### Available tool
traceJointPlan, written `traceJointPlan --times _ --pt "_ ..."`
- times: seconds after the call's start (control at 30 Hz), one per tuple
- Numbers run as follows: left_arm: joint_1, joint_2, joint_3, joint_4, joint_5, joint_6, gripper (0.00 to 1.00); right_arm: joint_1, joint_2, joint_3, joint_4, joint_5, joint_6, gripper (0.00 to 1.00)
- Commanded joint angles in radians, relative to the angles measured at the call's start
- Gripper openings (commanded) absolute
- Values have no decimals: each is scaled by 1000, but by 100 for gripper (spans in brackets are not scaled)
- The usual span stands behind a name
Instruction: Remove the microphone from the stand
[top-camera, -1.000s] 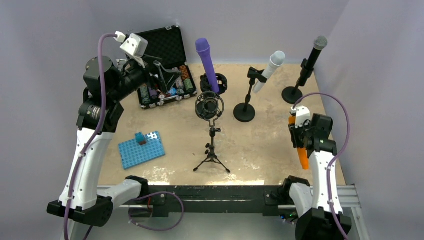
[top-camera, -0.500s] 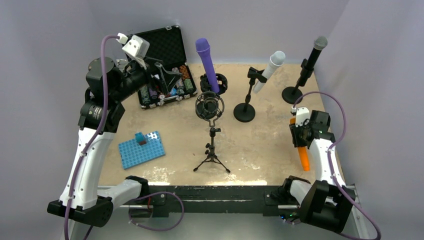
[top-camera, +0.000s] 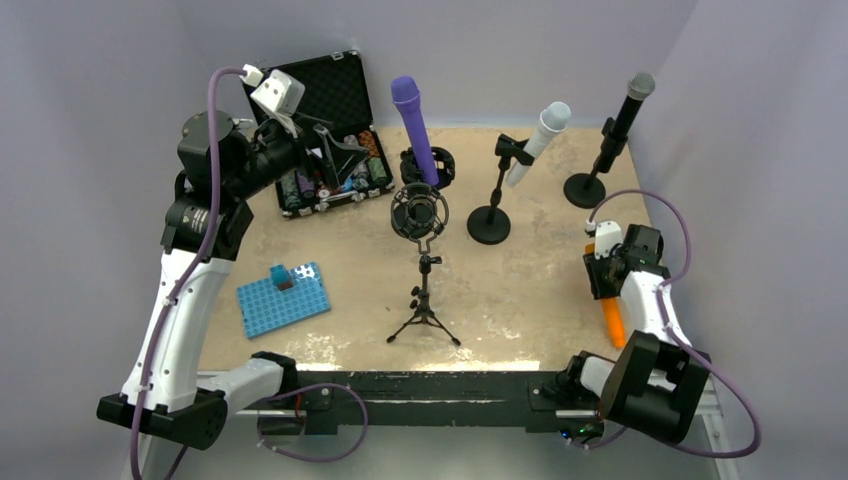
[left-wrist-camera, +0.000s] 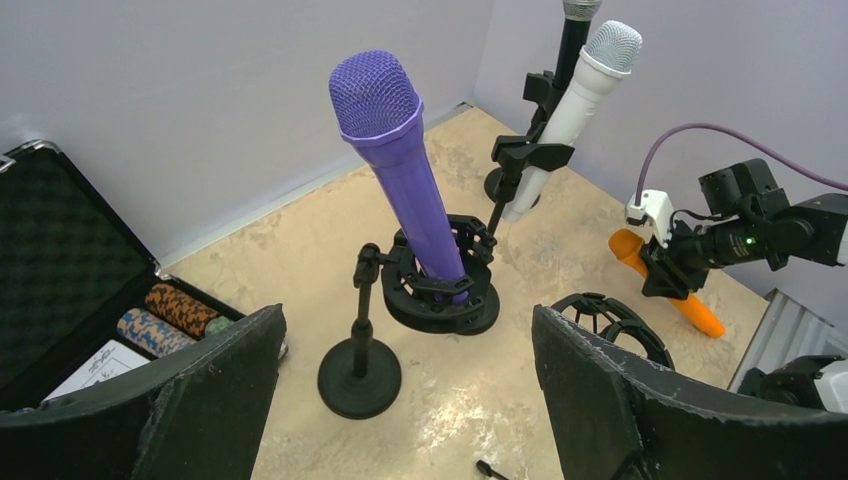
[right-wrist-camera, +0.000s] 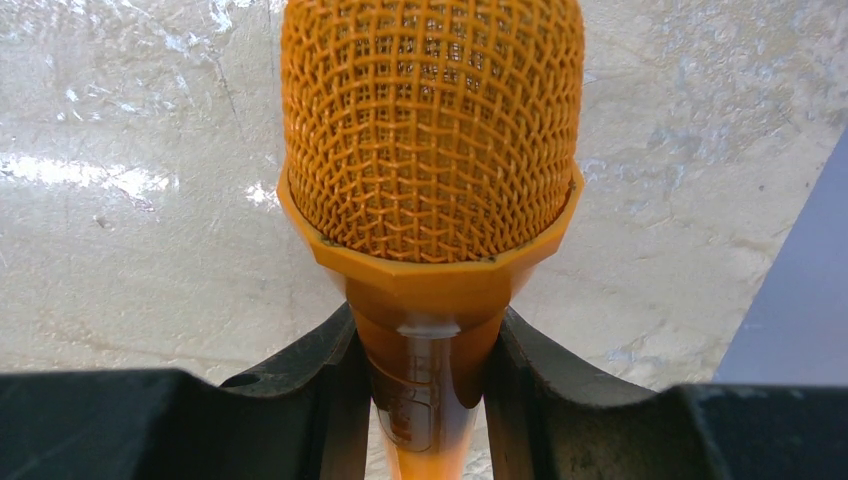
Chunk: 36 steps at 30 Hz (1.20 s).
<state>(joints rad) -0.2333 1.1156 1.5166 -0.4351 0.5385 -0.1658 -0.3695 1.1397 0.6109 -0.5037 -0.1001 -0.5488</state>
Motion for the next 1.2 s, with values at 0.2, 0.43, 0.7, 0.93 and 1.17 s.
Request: traceJointPlan --times 0.2,0.43,0.7,0.93,1.17 --pt "8 3 16 33 39 -25 97 -28 95 14 42 -9 -79 0" --pt "8 5 23 22 51 -22 97 -45 152 68 13 -12 26 16" --pt "8 8 19 25 57 -26 97 -53 198 105 -44 -5 94 35" --pt "8 15 20 33 61 -30 97 -54 201 104 -41 0 93 50" --pt "8 14 15 29 66 -28 97 -55 205 109 -41 0 92 65"
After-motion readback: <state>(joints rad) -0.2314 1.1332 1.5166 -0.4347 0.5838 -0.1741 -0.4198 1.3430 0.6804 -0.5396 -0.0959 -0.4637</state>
